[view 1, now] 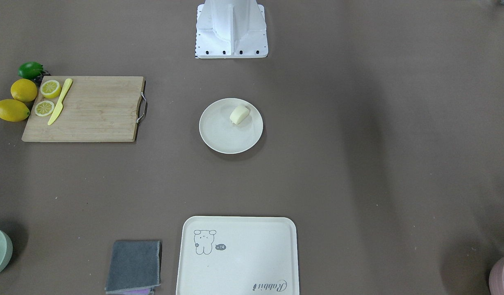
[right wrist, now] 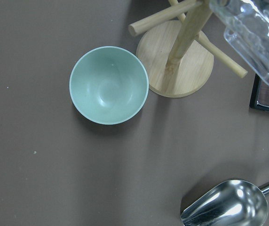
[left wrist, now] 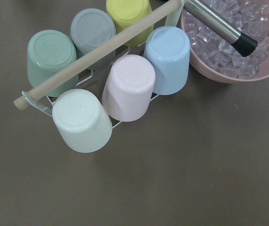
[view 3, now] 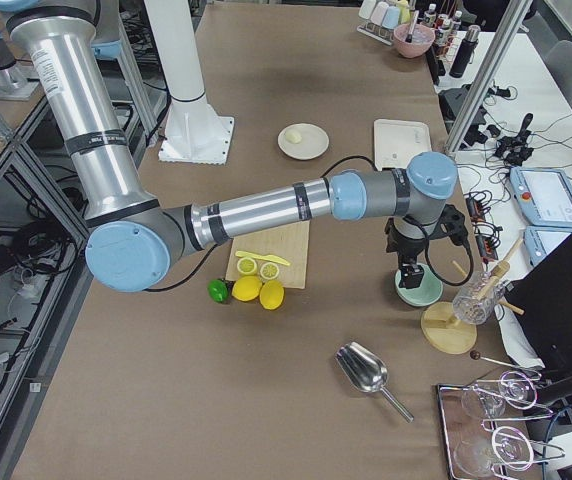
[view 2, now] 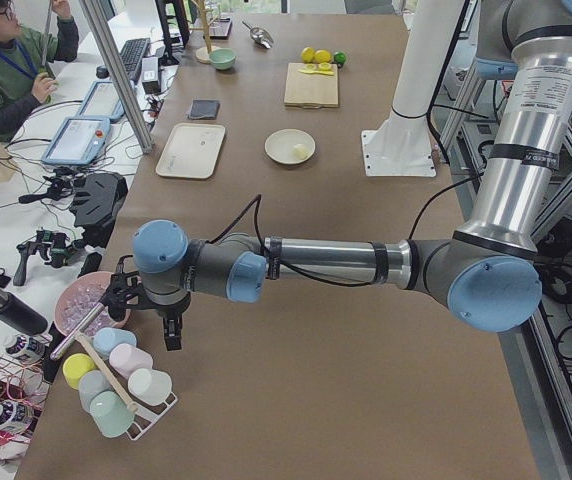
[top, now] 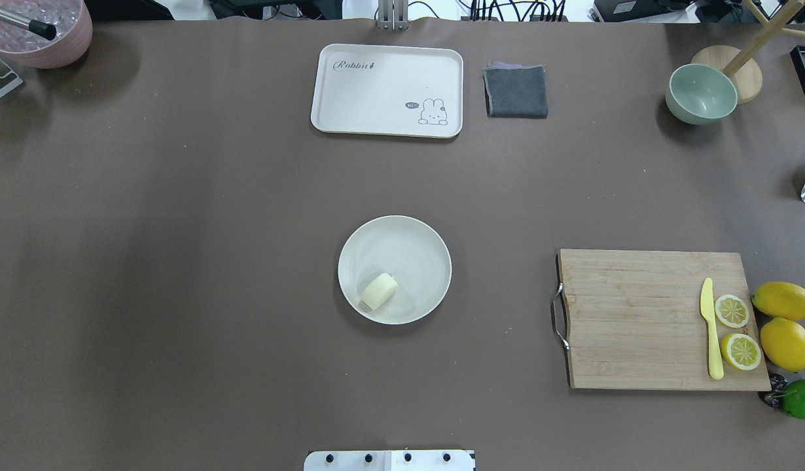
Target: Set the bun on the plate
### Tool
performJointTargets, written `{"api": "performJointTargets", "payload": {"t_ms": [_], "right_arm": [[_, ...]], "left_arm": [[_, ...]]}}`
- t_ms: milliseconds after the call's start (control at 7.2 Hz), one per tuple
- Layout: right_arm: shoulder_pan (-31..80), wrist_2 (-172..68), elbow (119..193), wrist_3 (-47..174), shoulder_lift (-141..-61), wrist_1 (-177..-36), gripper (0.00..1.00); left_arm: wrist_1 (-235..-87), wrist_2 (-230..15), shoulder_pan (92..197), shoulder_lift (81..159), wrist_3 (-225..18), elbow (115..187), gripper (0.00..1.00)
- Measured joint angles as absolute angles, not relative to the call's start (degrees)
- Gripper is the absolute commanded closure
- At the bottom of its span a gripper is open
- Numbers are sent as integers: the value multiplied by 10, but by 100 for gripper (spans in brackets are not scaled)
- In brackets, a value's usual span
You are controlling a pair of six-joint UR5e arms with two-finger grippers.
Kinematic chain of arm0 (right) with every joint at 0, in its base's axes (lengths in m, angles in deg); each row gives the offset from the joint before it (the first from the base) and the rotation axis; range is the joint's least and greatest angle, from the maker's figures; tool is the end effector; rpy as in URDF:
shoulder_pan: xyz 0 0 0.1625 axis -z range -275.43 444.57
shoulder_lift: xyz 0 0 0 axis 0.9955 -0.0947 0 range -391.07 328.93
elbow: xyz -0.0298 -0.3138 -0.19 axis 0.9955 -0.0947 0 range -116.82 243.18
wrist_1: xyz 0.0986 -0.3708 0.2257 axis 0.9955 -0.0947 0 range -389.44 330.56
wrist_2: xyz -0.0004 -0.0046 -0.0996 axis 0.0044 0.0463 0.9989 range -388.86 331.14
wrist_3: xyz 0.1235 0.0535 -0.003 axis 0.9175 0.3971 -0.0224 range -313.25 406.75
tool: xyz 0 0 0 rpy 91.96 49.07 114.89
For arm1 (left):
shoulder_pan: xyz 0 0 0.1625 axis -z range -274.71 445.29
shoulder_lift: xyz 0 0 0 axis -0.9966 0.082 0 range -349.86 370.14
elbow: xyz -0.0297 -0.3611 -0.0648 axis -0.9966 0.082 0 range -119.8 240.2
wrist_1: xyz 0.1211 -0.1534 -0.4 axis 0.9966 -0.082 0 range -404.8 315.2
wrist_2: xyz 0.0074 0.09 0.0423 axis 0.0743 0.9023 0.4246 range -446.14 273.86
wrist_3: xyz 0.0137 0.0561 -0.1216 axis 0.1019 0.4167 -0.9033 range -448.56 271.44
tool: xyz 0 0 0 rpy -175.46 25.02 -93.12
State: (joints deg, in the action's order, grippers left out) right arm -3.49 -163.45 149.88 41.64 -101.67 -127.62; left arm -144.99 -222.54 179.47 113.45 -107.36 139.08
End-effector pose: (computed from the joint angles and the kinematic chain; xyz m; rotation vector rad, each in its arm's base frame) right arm 0.0171 -0.6433 0.4730 0.1527 -0.7738 -0.1705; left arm -0.0813 -0.6223 0.5736 0.1005 0.8290 -0.2901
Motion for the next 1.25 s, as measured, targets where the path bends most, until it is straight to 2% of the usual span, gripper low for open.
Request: {"api": "performJointTargets", "payload": {"t_ms": [278,694,1250], "right_arm": [[-31,-1633,1484,417,-1015,-1266,0],[-24,-1630,1400,418,-1012,-1170,0],[-25,-1635,1408,451,-1038,-1155,0]], "left_arm": [[-1450,-2225,1794,1135,-1074,1392,2],[-1450,-2225,1792,1136,-1074,1391,2],[-1450,-2225,1791,1141,-1075,1390,2]]}}
